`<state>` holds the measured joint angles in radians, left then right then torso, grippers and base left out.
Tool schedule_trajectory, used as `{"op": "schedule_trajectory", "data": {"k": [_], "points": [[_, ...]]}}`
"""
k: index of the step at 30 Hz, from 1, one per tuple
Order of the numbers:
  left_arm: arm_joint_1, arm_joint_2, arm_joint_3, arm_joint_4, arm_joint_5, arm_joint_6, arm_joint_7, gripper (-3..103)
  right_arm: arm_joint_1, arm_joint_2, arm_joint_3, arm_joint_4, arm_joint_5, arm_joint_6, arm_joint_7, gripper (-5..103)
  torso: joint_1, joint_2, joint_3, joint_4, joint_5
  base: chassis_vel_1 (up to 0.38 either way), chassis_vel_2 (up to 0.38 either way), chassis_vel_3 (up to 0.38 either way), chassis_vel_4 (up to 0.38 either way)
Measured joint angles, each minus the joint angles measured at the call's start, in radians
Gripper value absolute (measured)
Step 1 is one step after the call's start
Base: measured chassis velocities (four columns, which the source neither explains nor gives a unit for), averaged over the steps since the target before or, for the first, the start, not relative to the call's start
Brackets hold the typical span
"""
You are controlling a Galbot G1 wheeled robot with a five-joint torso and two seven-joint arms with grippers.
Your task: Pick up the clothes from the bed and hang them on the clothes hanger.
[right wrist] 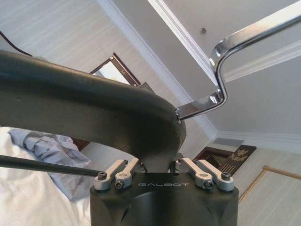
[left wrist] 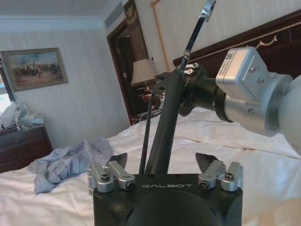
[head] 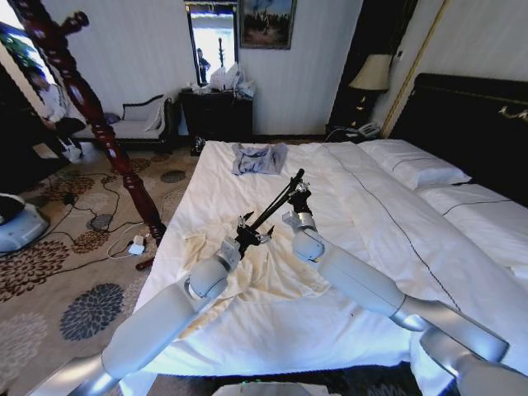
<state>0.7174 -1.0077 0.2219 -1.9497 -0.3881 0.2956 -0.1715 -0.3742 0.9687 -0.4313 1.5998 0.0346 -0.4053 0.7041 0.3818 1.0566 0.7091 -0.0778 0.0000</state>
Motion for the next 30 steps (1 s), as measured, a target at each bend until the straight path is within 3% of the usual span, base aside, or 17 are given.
{"op": "schedule_trajectory", "data": {"k": [6, 10, 16, 29, 30], "points": [[0.002, -0.001, -0.003, 0.01, 0.018, -0.02, 0.035, 62, -0.01, 0.0, 0.002, 0.004, 0.0, 0.013, 0.001, 21, 0.0, 0.0, 0.0, 0.0001, 0.0, 0.0, 0.0, 0.0, 0.0], [0.004, -0.002, -0.005, 0.011, 0.022, -0.021, 0.043, 41, -0.014, 0.0, 0.009, 0.005, -0.001, 0.035, 0.001, 21, 0.0, 0.0, 0.0, 0.0, 0.0, 0.0, 0.0, 0.0, 0.0], [0.016, 0.0, -0.009, 0.011, 0.031, -0.026, 0.06, 22, -0.014, -0.002, 0.011, 0.01, -0.001, 0.041, 0.0, 21, 0.0, 0.0, 0.0, 0.0001, 0.0, 0.0, 0.0, 0.0, 0.0], [0.045, -0.001, -0.056, 0.012, 0.085, -0.07, 0.082, 22, -0.021, -0.005, 0.017, 0.012, -0.006, 0.042, 0.001, 19, 0.0, 0.0, 0.0, 0.0001, 0.0, 0.0, 0.0, 0.0, 0.0], [0.049, -0.001, -0.061, 0.011, 0.088, -0.072, 0.083, 20, -0.022, -0.006, 0.018, 0.011, -0.006, 0.043, -0.001, 22, 0.0, 0.0, 0.0, 0.0001, 0.0, 0.0, 0.0, 0.0, 0.0]]}}
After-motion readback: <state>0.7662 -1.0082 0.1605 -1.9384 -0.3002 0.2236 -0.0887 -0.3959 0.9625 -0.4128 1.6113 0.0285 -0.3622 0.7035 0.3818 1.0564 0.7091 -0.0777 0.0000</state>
